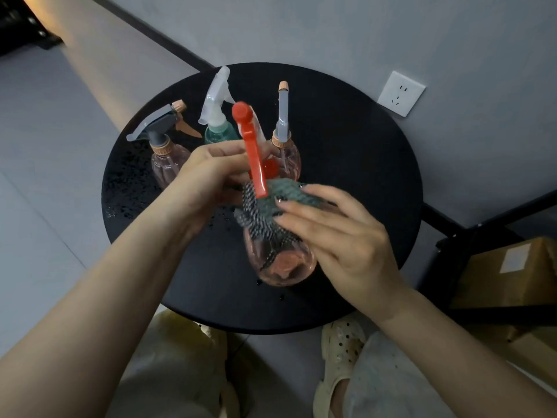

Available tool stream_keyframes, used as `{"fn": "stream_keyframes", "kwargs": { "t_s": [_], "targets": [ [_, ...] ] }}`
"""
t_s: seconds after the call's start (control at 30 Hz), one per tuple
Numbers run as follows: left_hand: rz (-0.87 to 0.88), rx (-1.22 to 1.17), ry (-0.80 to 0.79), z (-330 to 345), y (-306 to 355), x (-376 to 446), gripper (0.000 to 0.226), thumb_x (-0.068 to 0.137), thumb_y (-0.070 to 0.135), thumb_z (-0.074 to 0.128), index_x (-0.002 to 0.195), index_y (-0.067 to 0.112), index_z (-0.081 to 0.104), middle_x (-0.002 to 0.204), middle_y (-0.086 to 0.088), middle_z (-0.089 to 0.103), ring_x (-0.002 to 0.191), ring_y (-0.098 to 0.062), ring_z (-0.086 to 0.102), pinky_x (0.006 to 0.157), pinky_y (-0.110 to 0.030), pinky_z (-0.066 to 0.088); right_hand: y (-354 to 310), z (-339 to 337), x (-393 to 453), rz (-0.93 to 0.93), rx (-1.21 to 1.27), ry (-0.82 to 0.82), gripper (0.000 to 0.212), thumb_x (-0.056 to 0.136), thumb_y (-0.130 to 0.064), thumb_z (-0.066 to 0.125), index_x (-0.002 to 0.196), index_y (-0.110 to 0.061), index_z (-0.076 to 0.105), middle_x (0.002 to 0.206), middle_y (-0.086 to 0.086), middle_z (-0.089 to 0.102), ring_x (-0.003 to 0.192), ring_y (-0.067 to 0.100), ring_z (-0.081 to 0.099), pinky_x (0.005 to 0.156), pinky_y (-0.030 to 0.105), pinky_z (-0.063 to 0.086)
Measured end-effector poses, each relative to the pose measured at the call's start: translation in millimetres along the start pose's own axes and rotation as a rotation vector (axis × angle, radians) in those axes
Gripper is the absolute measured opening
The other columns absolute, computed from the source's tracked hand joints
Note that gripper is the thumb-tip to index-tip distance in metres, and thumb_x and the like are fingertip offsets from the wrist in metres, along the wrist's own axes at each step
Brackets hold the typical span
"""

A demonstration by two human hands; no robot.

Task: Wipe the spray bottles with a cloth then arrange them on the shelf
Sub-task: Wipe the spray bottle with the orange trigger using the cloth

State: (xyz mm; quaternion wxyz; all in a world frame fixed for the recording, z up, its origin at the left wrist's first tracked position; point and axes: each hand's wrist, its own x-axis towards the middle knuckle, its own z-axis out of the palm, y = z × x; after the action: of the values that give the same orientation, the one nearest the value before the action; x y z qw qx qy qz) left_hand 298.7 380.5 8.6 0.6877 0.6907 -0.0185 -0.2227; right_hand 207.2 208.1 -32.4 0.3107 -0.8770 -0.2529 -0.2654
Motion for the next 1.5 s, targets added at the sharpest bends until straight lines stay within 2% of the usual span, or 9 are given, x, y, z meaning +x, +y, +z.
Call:
{"fn": "stream_keyframes", "kwargs": {
  "t_s": [0.27, 0.47, 0.57, 0.77, 0.9, 1.03, 1.17, 1.3, 1.5],
  "targets": [
    [-0.023, -0.085, -0.033, 9.7, -1.7, -1.4, 0.024, 0.069, 0.027, 0.061, 0.080, 0.006, 0.067, 0.082, -0.004, 0.073, 0.084, -0.021, 0.066, 0.086, -0.033, 0.053, -1.6, 1.6, 8.7, 0.143, 0.188, 0.021, 0.033, 0.084, 0.006, 0.061, 0.113, -0.009, 0.066, 0.119, -0.002, 0.061, 0.117, 0.019, 0.057, 0.101, 0.033, 0.045],
    [0.010, -0.088, -0.006, 5.4, -1.3, -2.5, 0.020, 0.073, 0.032, 0.068, 0.058, 0.018, 0.070, 0.064, 0.007, 0.067, 0.062, -0.007, 0.064, 0.065, -0.022, 0.055, -0.8, -3.4, -3.0, 0.010, 0.071, -0.016, 0.024, 0.088, 0.002, 0.061, 0.110, -0.005, 0.068, 0.117, 0.004, 0.065, 0.116, 0.028, 0.057, 0.097, 0.034, 0.048],
    [0.025, -0.070, 0.055, 2.3, 3.8, -2.3, 0.022, 0.068, 0.038, 0.064, 0.067, 0.017, 0.066, 0.062, 0.006, 0.066, 0.055, -0.006, 0.062, 0.054, -0.018, 0.050, -0.5, -6.9, -12.1, -0.069, 0.017, -0.064, 0.019, 0.093, -0.005, 0.058, 0.107, -0.005, 0.070, 0.115, 0.005, 0.066, 0.117, 0.031, 0.056, 0.092, 0.036, 0.052],
    [0.045, -0.052, 0.076, 1.1, 5.5, -1.8, 0.030, 0.065, 0.040, 0.067, 0.077, 0.012, 0.068, 0.066, 0.002, 0.068, 0.073, -0.018, 0.067, 0.058, -0.019, 0.053, -1.9, -8.3, -17.7, -0.226, -0.100, -0.126, 0.018, 0.093, -0.006, 0.060, 0.106, -0.010, 0.072, 0.114, 0.001, 0.068, 0.114, 0.030, 0.058, 0.082, 0.035, 0.055],
    [0.031, 0.005, 0.057, 1.7, 3.2, -0.8, 0.040, 0.063, 0.042, 0.067, 0.084, 0.008, 0.070, 0.081, -0.006, 0.071, 0.076, -0.020, 0.067, 0.067, -0.024, 0.056, 0.9, -3.2, -12.2, -0.146, -0.042, -0.096, 0.019, 0.093, -0.006, 0.059, 0.109, -0.007, 0.070, 0.117, 0.003, 0.066, 0.117, 0.030, 0.056, 0.089, 0.036, 0.054],
    [0.011, 0.031, 0.047, 3.2, 2.4, 1.0, 0.027, 0.052, 0.042, 0.073, 0.067, 0.019, 0.075, 0.077, 0.000, 0.073, 0.072, -0.015, 0.067, 0.075, -0.029, 0.054, 6.0, 2.5, -8.1, -0.001, 0.055, -0.030, 0.024, 0.088, 0.001, 0.061, 0.110, -0.006, 0.068, 0.118, 0.004, 0.065, 0.117, 0.028, 0.056, 0.096, 0.034, 0.049],
    [-0.005, 0.079, 0.055, 6.2, 2.6, 3.9, 0.029, 0.050, 0.039, 0.076, 0.070, 0.019, 0.071, 0.070, 0.003, 0.070, 0.066, -0.010, 0.066, 0.065, -0.024, 0.057, 13.8, 3.6, -13.4, 0.094, 0.087, -0.009, 0.027, 0.087, -0.001, 0.061, 0.112, -0.007, 0.067, 0.118, 0.003, 0.064, 0.116, 0.025, 0.058, 0.100, 0.031, 0.046],
    [-0.013, 0.074, 0.038, 19.8, 3.2, 9.2, 0.041, 0.050, 0.038, 0.077, 0.083, 0.014, 0.071, 0.072, 0.000, 0.070, 0.075, -0.019, 0.064, 0.075, -0.033, 0.058, 23.1, -0.2, -20.7, 0.149, 0.084, 0.024, 0.025, 0.088, -0.005, 0.058, 0.111, -0.008, 0.068, 0.117, -0.001, 0.062, 0.114, 0.023, 0.059, 0.100, 0.029, 0.045],
    [-0.038, 0.054, 0.031, 52.5, 4.3, 28.9, 0.033, 0.049, 0.039, 0.082, 0.071, 0.018, 0.069, 0.065, 0.001, 0.063, 0.063, -0.014, 0.058, 0.067, -0.031, 0.051, 44.4, -16.0, -28.6, 0.216, 0.038, 0.081, 0.024, 0.090, -0.011, 0.056, 0.109, -0.007, 0.069, 0.115, -0.001, 0.063, 0.113, 0.020, 0.059, 0.101, 0.024, 0.044]
  ]
}}
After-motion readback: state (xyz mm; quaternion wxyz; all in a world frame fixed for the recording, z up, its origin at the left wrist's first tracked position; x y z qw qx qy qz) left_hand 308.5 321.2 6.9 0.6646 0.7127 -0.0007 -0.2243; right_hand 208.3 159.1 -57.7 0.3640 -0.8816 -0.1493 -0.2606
